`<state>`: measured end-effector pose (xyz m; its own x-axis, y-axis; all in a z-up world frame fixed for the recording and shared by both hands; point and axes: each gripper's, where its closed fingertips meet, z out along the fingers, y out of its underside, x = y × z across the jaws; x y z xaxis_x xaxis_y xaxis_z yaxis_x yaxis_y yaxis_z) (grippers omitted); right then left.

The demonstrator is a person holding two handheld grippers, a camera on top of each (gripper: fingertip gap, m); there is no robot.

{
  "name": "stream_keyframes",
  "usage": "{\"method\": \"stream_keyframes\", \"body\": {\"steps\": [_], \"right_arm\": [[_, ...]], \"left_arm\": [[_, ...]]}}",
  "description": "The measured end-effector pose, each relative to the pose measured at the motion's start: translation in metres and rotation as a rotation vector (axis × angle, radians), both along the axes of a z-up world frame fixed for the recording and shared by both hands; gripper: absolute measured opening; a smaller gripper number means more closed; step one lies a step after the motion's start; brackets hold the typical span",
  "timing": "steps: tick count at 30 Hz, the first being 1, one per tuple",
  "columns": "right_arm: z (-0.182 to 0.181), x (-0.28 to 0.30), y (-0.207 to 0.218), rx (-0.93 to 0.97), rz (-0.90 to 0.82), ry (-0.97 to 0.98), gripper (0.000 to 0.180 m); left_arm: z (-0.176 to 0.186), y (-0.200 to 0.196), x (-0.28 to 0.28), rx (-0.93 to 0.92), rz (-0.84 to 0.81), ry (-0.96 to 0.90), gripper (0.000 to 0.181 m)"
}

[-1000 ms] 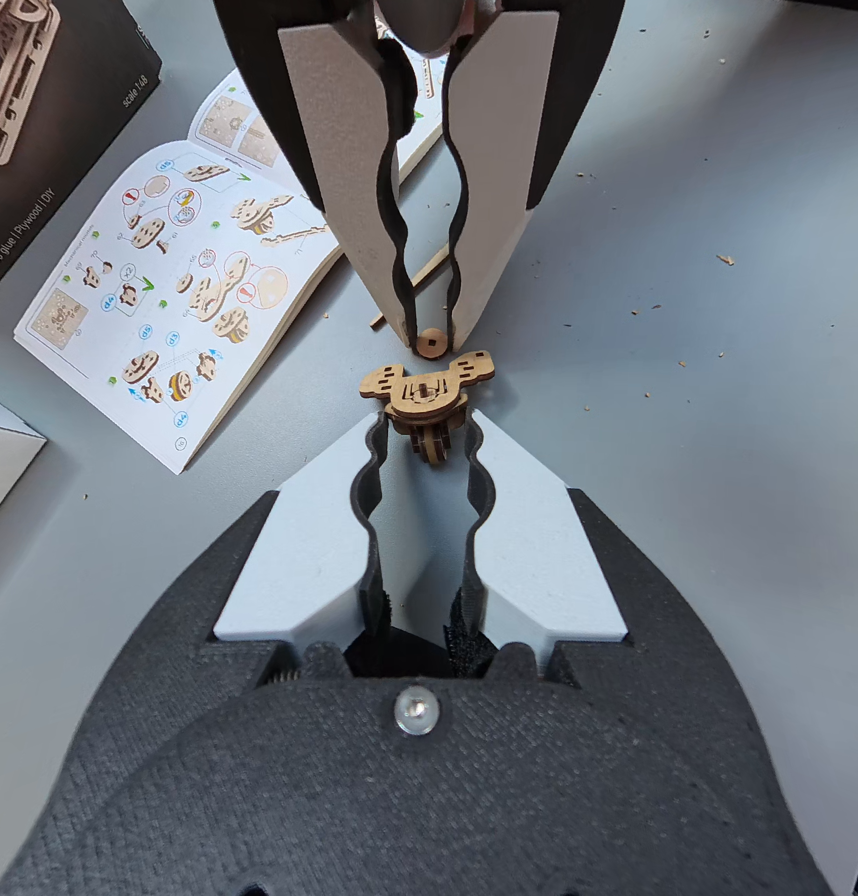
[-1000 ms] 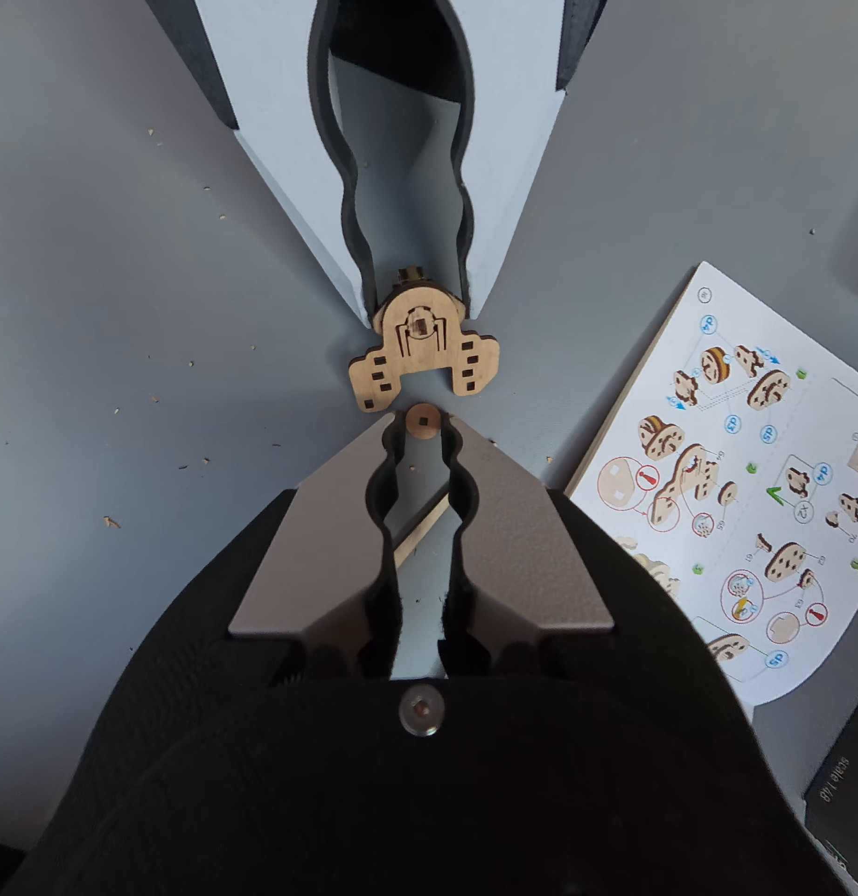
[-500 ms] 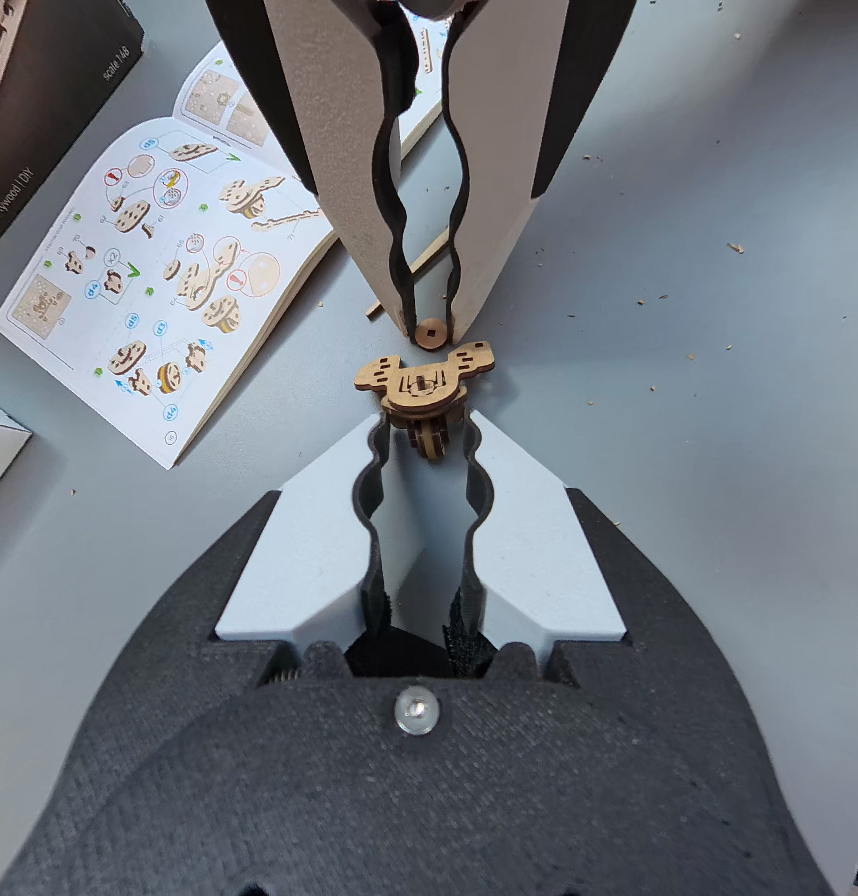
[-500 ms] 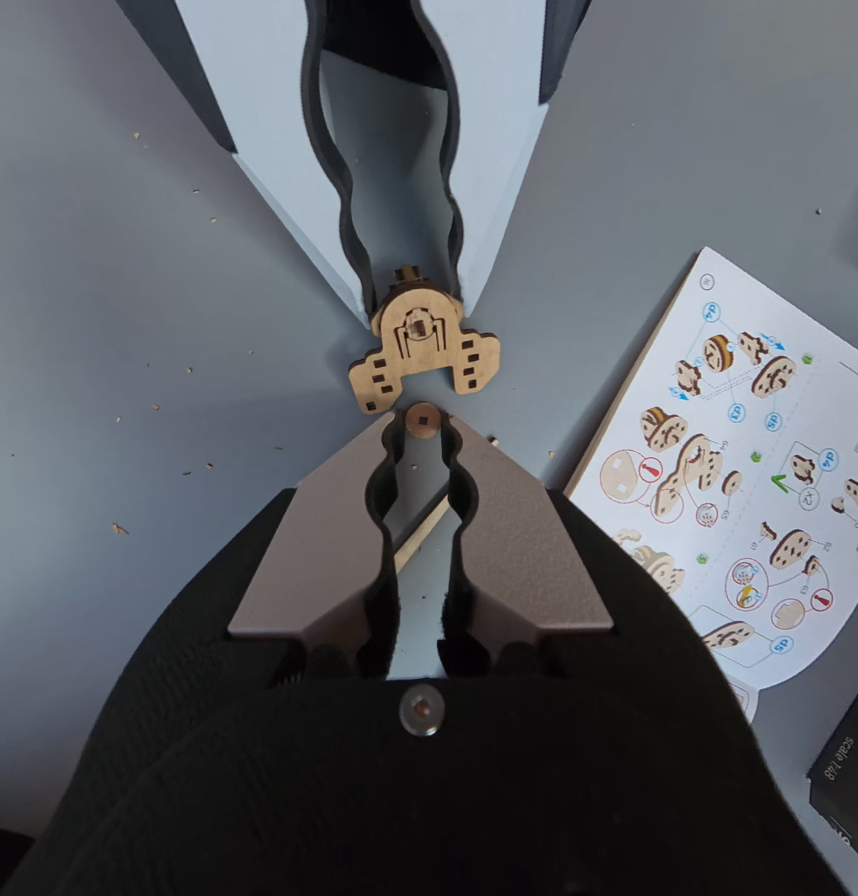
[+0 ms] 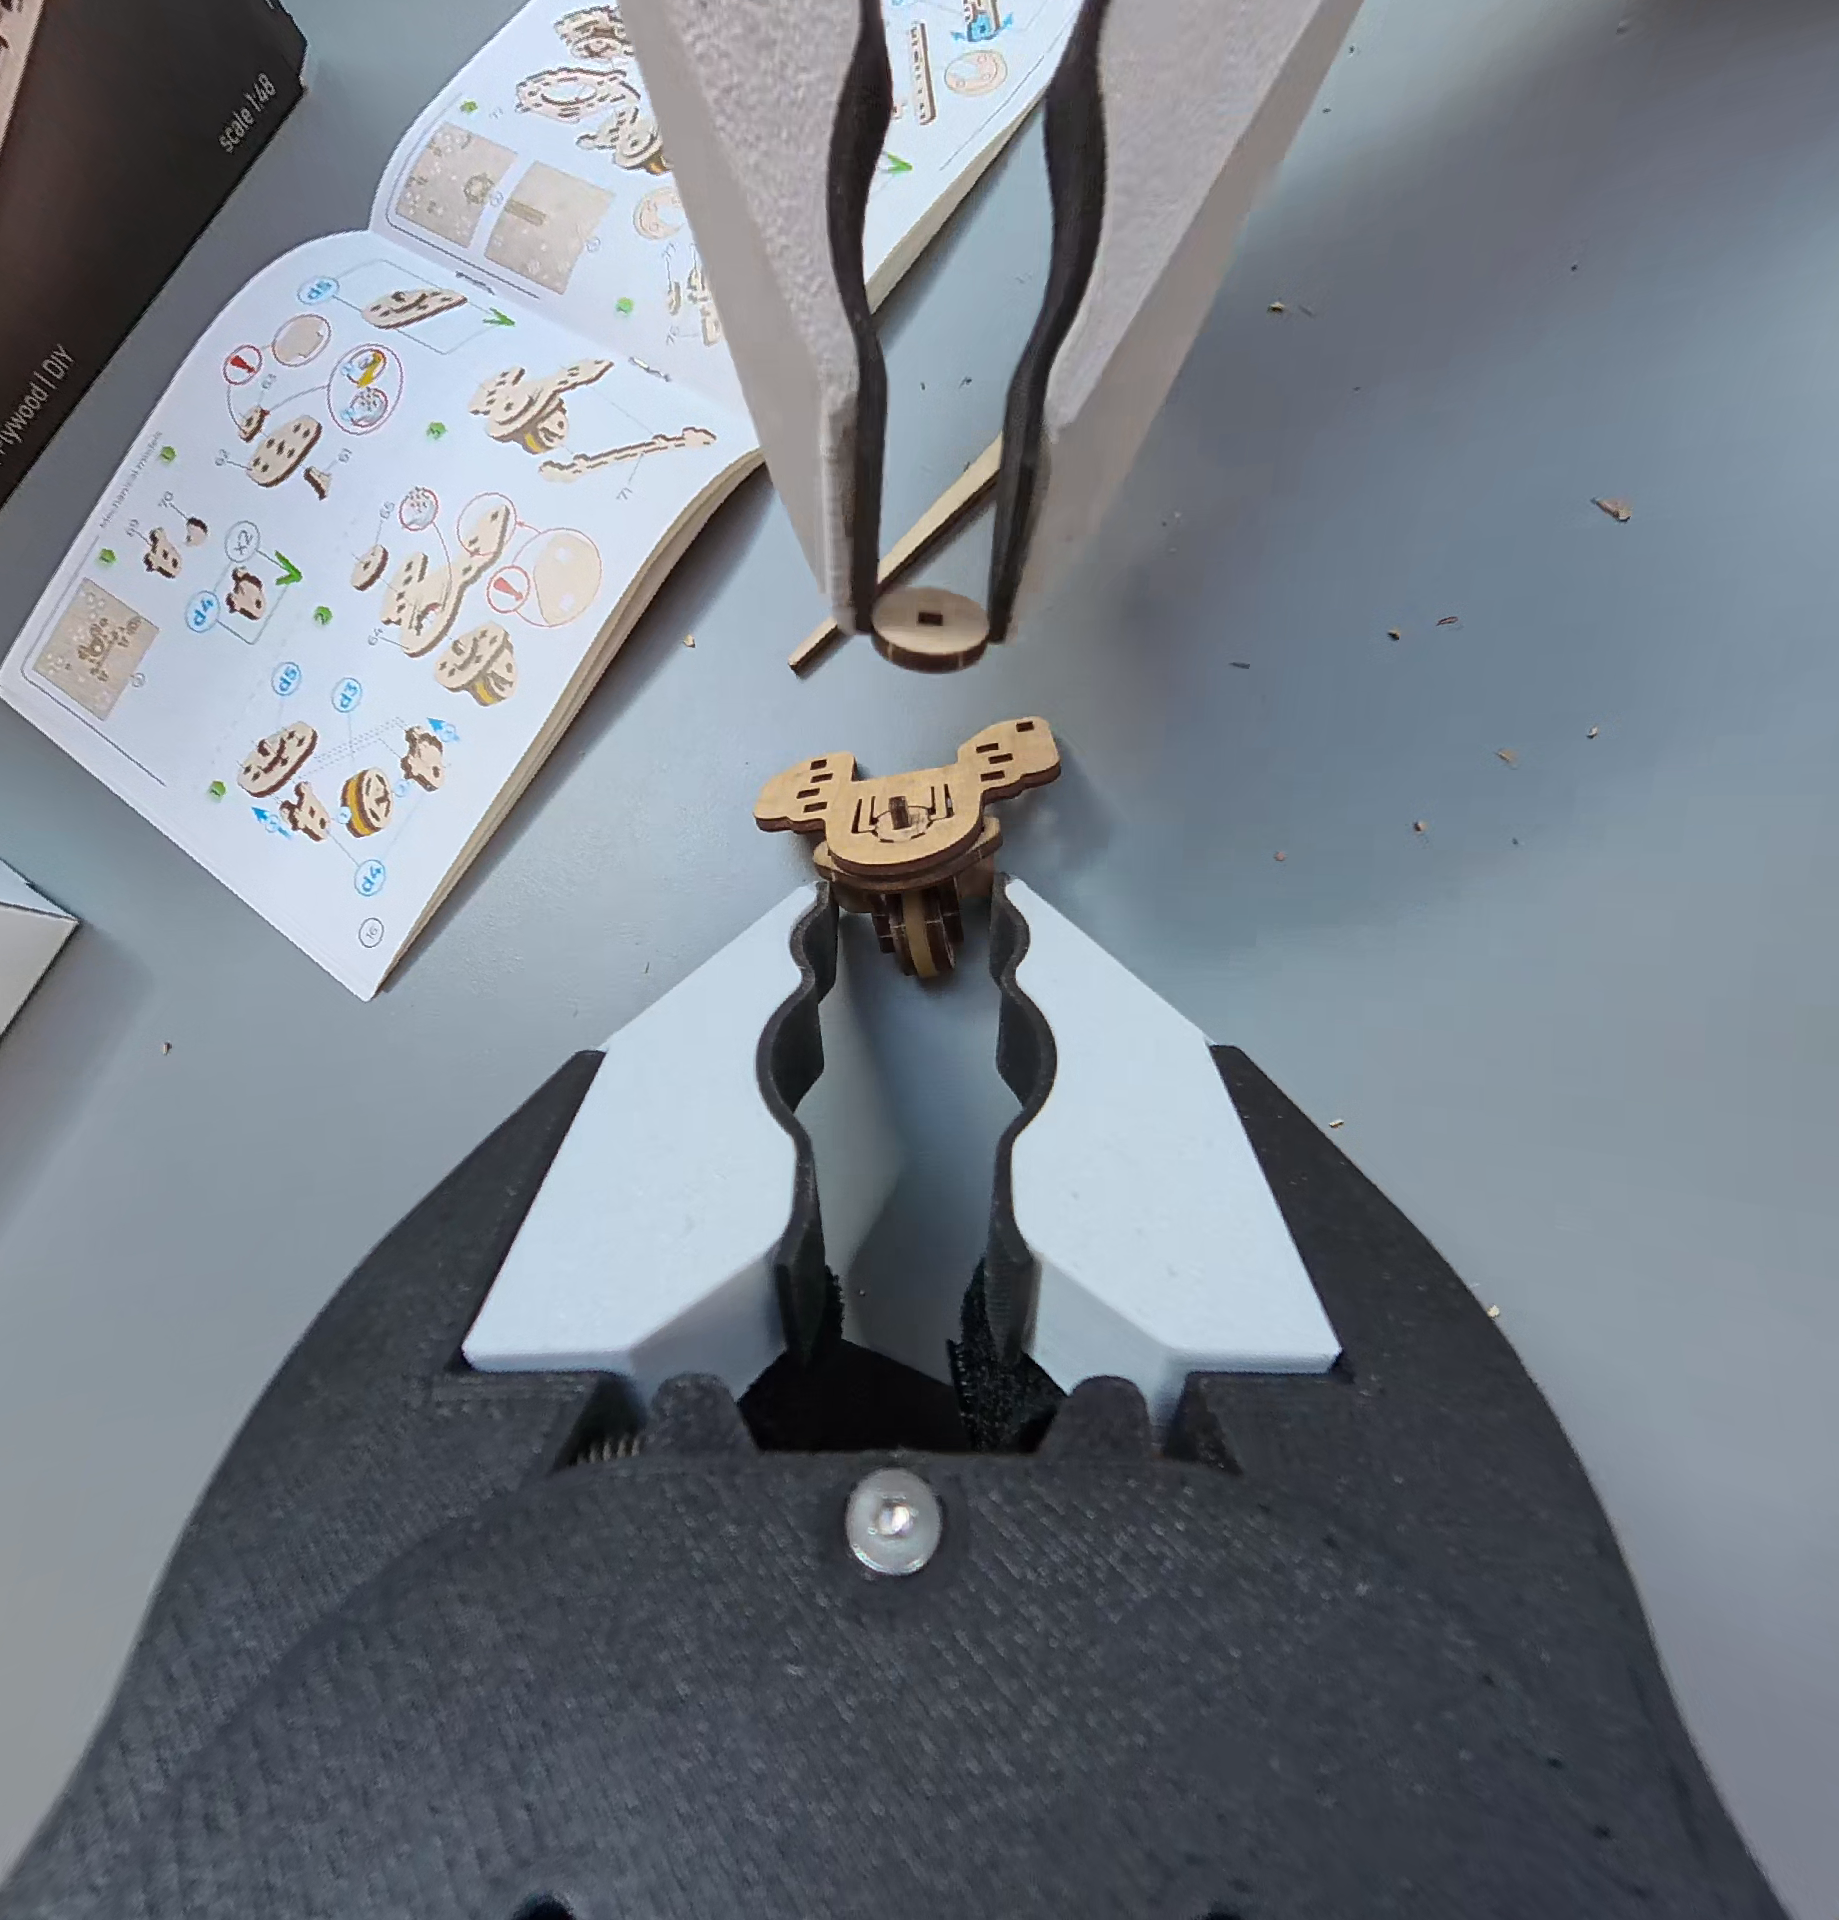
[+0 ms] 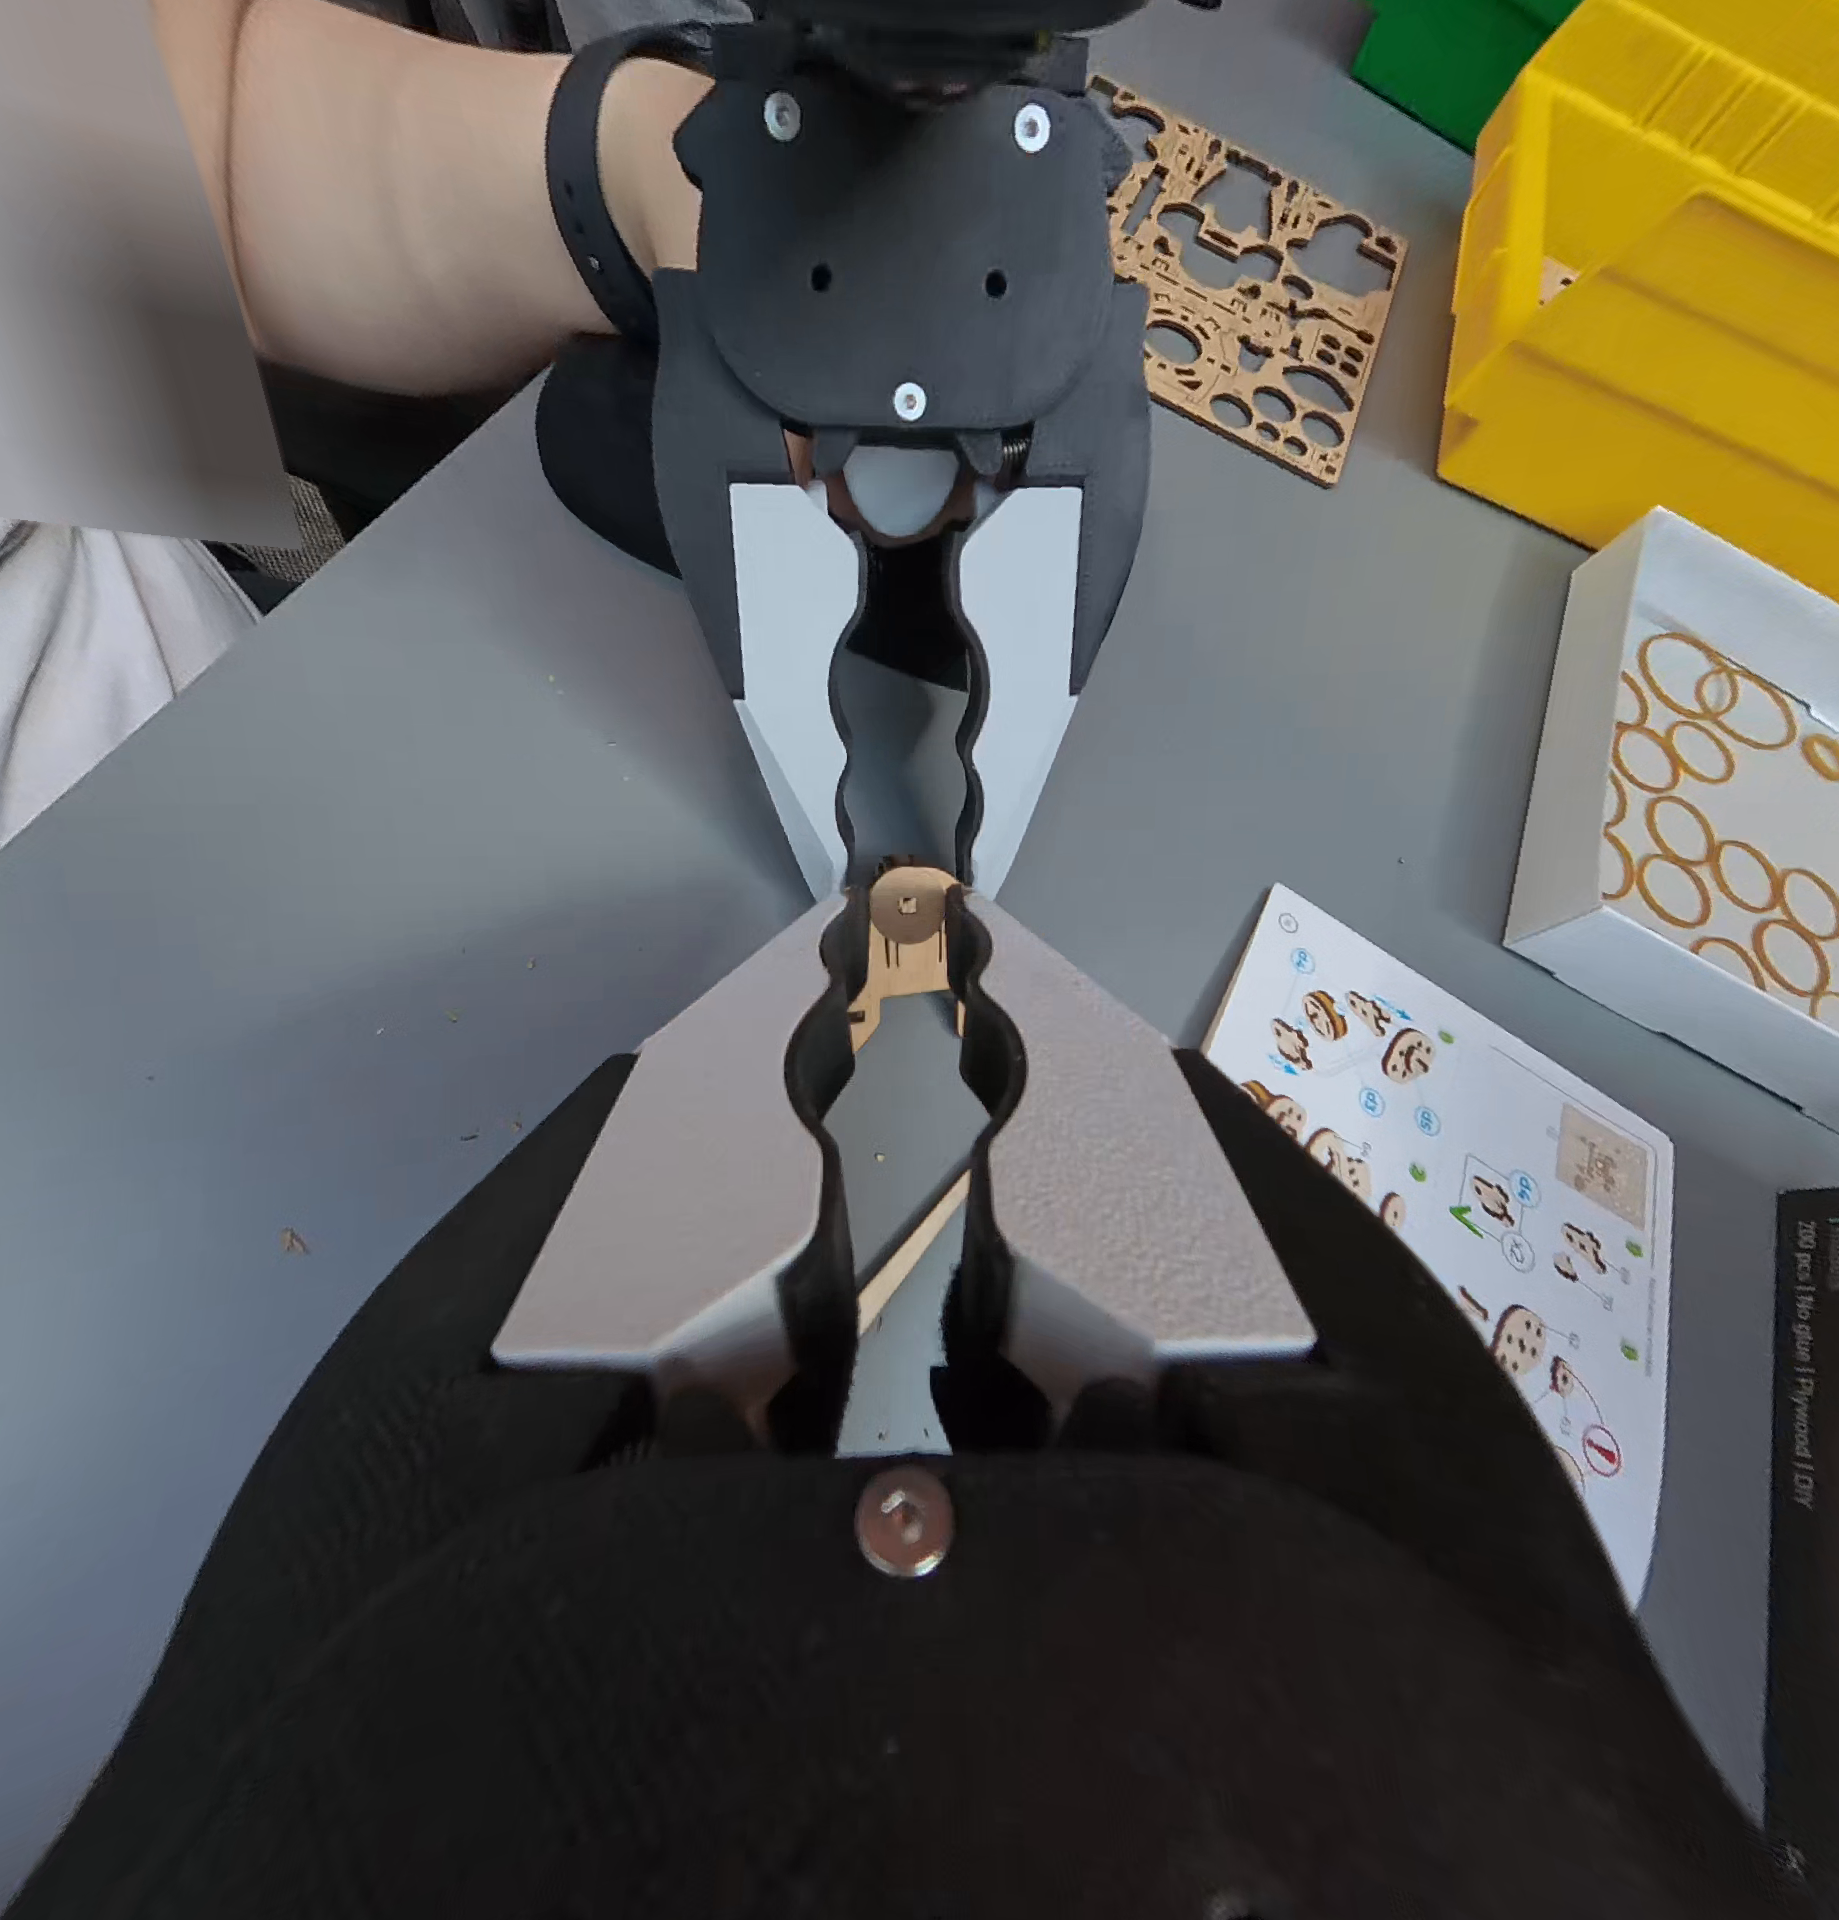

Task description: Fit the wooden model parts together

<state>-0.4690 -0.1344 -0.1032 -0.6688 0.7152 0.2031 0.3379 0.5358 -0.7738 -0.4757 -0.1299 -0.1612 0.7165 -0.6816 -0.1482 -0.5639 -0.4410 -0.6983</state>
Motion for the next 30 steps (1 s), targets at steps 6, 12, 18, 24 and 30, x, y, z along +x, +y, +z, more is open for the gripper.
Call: {"method": "stream_keyframes", "body": {"steps": [6, 12, 18, 24, 30], "right_arm": [[-0.017, -0.010, -0.001, -0.046, 0.029, -0.033, 0.013], [-0.020, -0.011, 0.002, -0.130, 0.029, -0.060, 0.012], [-0.024, -0.011, 0.001, -0.180, 0.035, -0.078, 0.013], [-0.031, -0.011, 0.003, -0.171, 0.029, -0.098, 0.013], [-0.032, -0.012, 0.003, -0.214, 0.028, -0.110, 0.013]], "left_arm": [[0.000, 0.000, 0.000, -0.006, 0.002, -0.008, 0.027], [0.000, 0.000, -0.001, -0.023, 0.004, -0.024, 0.028], [0.000, -0.001, 0.000, -0.021, 0.003, -0.019, 0.027], [-0.001, -0.001, -0.001, -0.027, 0.004, -0.024, 0.027], [-0.001, 0.000, -0.001, -0.025, 0.006, -0.026, 0.027]]}}
